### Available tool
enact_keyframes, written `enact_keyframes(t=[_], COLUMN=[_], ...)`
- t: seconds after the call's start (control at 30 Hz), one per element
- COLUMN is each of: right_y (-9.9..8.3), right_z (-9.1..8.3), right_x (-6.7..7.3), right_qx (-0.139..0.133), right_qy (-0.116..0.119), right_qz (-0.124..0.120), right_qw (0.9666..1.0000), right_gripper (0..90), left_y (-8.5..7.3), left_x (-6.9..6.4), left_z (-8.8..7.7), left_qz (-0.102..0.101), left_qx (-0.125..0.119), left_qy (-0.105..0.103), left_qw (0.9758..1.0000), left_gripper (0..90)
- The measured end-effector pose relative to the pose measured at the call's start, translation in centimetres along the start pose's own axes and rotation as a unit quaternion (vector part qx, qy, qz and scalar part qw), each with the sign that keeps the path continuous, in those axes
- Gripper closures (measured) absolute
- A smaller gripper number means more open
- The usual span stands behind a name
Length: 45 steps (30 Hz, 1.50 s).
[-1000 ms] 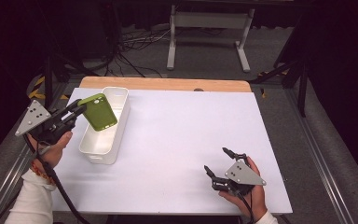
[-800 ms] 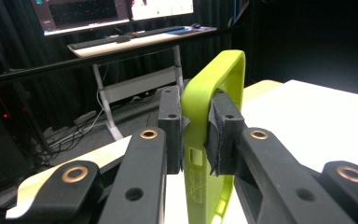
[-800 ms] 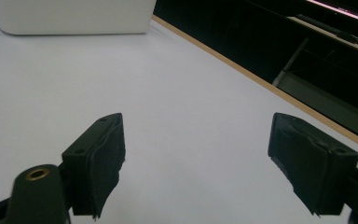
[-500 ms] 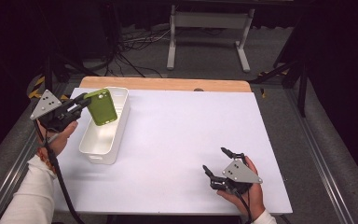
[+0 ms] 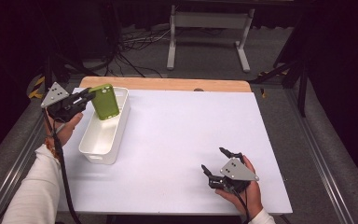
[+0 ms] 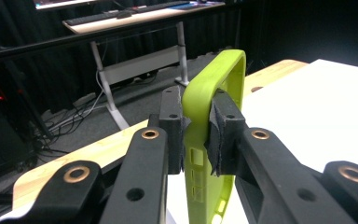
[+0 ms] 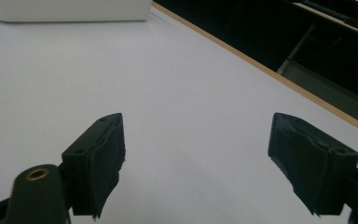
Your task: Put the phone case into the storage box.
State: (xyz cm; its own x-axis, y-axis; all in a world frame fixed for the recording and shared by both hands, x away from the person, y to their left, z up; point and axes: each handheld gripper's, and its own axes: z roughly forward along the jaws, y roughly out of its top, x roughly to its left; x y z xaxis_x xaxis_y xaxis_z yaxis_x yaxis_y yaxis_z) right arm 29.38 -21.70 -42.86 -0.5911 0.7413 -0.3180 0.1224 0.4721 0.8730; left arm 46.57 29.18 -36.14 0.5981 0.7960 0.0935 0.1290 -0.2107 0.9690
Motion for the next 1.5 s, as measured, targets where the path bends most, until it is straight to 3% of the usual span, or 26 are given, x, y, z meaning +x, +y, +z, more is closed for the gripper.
enact_keyframes(t=[0.3, 0.77, 1.17, 1.33, 1.5], right_y=[-0.1, -0.5, -0.7, -0.8, -0.9], right_z=[0.5, 1.0, 0.9, 1.1, 1.1], right_x=[-0.2, -0.5, -0.4, -0.2, -0.1], right_qx=[0.007, 0.021, 0.030, 0.036, 0.031], right_qy=[0.000, -0.006, -0.007, -0.003, -0.001], right_qz=[0.010, 0.017, 0.015, 0.011, 0.005], right_qw=[0.9999, 0.9996, 0.9994, 0.9993, 0.9995], right_gripper=[19.7, 19.8, 19.9, 19.9, 20.2], left_y=[0.3, -0.5, -1.4, -1.6, -1.9], left_x=[0.9, 2.1, 2.6, 3.1, 3.2], left_z=[2.4, 5.3, 7.0, 7.2, 7.7], left_qz=[0.006, 0.020, 0.008, 0.003, 0.012], left_qx=[0.009, 0.036, 0.037, 0.040, 0.044], left_qy=[-0.019, -0.013, -0.023, -0.011, 0.023], left_qw=[0.9998, 0.9991, 0.9990, 0.9991, 0.9987], left_gripper=[78.2, 78.1, 78.1, 77.7, 75.3])
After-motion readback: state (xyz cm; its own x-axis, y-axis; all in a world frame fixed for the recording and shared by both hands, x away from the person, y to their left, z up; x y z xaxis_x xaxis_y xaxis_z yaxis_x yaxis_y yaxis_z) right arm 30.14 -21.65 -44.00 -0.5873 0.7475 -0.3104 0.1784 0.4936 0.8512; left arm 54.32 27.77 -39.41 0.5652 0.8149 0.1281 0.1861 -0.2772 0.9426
